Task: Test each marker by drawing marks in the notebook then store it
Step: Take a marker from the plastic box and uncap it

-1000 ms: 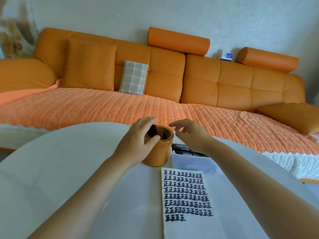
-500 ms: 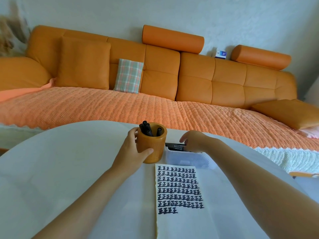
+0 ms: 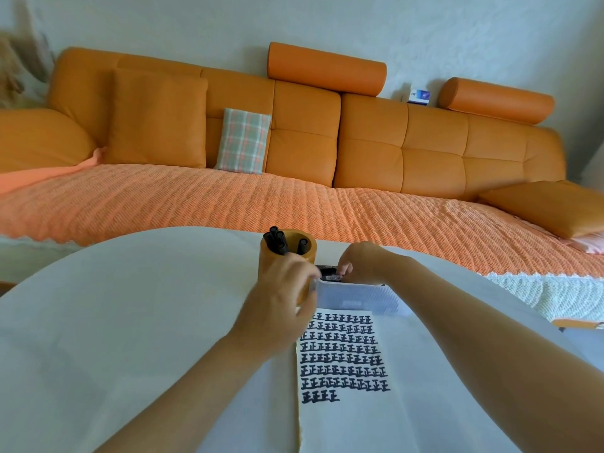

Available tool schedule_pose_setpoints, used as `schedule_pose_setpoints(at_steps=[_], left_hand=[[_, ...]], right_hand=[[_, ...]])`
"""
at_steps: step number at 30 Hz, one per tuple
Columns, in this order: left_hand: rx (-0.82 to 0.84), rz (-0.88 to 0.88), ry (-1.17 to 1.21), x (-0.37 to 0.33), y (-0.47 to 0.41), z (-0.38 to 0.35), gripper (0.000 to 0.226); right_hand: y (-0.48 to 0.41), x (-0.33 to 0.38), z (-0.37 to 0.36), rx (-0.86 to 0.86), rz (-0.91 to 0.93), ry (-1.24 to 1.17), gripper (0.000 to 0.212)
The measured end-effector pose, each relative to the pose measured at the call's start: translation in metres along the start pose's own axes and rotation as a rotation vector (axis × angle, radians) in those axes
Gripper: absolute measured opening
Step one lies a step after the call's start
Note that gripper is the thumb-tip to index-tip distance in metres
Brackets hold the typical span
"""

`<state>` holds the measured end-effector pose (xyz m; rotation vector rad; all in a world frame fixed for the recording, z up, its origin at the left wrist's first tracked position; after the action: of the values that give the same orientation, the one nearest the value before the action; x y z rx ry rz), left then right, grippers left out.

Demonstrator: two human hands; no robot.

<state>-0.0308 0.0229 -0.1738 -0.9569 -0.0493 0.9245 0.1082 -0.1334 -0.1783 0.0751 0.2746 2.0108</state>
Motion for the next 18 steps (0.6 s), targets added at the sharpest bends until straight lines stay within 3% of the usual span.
schedule_pose_setpoints(at_steps=[2, 6, 11, 16, 18], left_hand=[[0.160, -0.056, -0.013, -0.009, -0.002, -0.017, 0.036], [0.402, -0.008, -0.115, 0.000, 0.006, -0.046, 0.065], [0.475, 0.009, -0.155, 0.002, 0.009, -0.051, 0.070], [0.411, 0.049, -0.133, -0.009, 0.007, -0.046, 0.066], [0.334, 0.043, -0.059, -0.018, 0.004, -0.040, 0.060]], right_hand=[[0.002, -0.002, 0.001, -0.034, 0.004, -0.028, 0.025], [0.014, -0.011, 0.008, -0.131, -0.017, -0.098, 0.025], [0.048, -0.019, 0.022, -0.305, -0.089, -0.281, 0.023], [0.103, -0.011, 0.018, -0.452, -0.115, -1.052, 0.009], [0.121, -0.007, 0.008, -0.462, -0.107, -1.215, 0.008]])
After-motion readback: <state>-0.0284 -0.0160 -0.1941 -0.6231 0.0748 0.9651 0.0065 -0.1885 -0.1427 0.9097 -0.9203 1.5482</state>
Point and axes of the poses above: each hand's wrist, its own y-axis away from the middle knuckle, its own z-axis out of the back of the hand, x = y × z, the point moved 6 cm from there along -y, towards the middle knuckle, and after that the axes turned 3 degrees about x, right-handed, at the moved point
